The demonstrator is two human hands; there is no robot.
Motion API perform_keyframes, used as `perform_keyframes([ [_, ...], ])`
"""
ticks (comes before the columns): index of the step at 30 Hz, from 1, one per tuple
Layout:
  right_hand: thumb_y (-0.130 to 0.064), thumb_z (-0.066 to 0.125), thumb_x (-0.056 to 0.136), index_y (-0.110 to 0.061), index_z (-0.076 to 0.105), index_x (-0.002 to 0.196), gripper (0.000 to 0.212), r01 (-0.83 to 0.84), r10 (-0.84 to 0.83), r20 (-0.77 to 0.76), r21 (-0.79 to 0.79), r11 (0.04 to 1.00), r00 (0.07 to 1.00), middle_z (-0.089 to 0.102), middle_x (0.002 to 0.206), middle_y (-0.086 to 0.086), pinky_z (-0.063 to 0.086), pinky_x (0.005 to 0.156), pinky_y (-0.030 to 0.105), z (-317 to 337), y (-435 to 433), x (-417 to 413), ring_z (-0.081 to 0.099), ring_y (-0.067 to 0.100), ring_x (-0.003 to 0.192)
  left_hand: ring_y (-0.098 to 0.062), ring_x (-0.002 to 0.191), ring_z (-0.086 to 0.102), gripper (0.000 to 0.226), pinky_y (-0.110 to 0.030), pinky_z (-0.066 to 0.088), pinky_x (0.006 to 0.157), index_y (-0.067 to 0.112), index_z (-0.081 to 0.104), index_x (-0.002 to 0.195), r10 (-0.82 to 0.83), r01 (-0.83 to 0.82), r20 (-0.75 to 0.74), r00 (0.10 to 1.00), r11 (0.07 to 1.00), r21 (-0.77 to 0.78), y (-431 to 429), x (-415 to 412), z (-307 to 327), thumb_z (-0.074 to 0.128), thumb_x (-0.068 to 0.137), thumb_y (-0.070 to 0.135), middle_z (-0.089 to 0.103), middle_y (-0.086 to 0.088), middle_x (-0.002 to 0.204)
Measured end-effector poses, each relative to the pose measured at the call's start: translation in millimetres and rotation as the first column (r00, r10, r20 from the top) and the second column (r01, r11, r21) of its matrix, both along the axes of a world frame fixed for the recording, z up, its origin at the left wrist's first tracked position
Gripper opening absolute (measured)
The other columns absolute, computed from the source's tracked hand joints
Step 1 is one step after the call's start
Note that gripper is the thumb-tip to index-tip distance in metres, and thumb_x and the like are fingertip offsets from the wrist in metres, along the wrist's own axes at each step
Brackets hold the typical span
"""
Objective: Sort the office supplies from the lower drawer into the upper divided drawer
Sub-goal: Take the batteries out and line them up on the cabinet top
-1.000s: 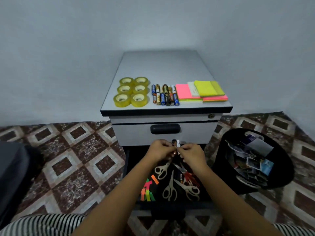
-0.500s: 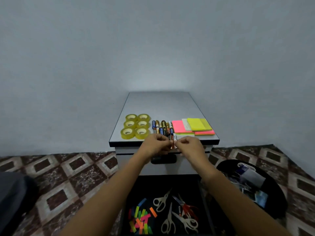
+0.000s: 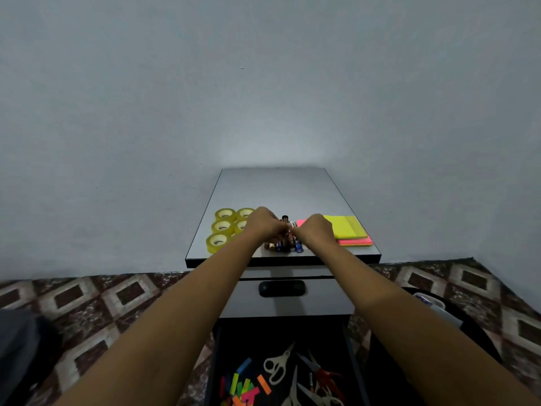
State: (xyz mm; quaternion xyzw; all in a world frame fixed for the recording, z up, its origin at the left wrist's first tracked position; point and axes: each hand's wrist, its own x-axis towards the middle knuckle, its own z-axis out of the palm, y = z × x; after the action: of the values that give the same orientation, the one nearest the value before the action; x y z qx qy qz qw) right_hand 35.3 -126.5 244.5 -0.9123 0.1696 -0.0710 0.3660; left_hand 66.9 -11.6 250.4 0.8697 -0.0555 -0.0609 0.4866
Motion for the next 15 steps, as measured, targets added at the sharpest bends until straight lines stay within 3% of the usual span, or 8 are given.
perform_keyframes([
  [3,-0.032,0.067,0.087,-0.006,0.044,0.068,0.039,-0.006,0.006,-0.012,-0.050,0.999,1.000,0.062,0.094,0.015,0.034,0.055,0.026,-2,-2,2,0.055,0.027,0.085,-0.004,0.032,0.054,0.026,-0.022,0.054,0.052,0.004,0.061,0.060,0.006,-0.005,-0.002,1.000,0.994,0.108,-7,7,-4,0.072,0.080,0.017,0.059,0.000,0.043],
  [6,-0.029,0.068,0.086,-0.007,0.041,0.068,0.039,-0.012,0.013,0.006,-0.073,0.997,1.000,0.064,0.108,0.018,0.035,0.064,0.027,-8,-3,4,0.059,0.031,0.102,-0.005,0.031,0.051,0.030,-0.023,0.050,0.047,0.007,0.055,0.055,0.010,-0.013,0.016,1.000,0.982,0.191,-12,11,-10,0.073,0.078,0.017,0.058,-0.002,0.047],
  [9,-0.027,0.067,0.087,-0.005,0.043,0.071,0.036,-0.016,0.018,0.027,-0.090,0.996,0.999,0.064,0.108,0.019,0.037,0.066,0.028,-13,-2,7,0.060,0.032,0.101,-0.002,0.025,0.046,0.035,-0.017,0.043,0.037,0.009,0.049,0.052,0.019,-0.028,0.044,0.999,0.971,0.236,-13,12,-13,0.070,0.080,0.016,0.055,-0.003,0.049],
  [12,-0.023,0.064,0.088,0.002,0.058,0.092,0.025,0.004,0.002,0.071,-0.082,0.997,0.997,0.065,0.105,0.020,0.037,0.064,0.027,-18,-2,11,0.060,0.032,0.097,-0.001,0.025,0.045,0.036,-0.012,0.037,0.031,0.010,0.047,0.053,0.021,-0.040,0.073,0.997,0.966,0.256,-12,13,-14,0.068,0.081,0.018,0.054,-0.003,0.049],
  [15,-0.019,0.064,0.087,0.003,0.063,0.091,0.023,0.013,-0.008,0.079,-0.062,0.998,0.997,0.066,0.096,0.019,0.029,0.048,0.022,-23,-4,14,0.055,0.027,0.079,-0.008,0.038,0.053,0.033,-0.019,0.046,0.045,0.009,0.051,0.057,0.021,-0.041,0.078,0.997,0.963,0.265,-13,15,-17,0.069,0.081,0.022,0.056,-0.004,0.051],
])
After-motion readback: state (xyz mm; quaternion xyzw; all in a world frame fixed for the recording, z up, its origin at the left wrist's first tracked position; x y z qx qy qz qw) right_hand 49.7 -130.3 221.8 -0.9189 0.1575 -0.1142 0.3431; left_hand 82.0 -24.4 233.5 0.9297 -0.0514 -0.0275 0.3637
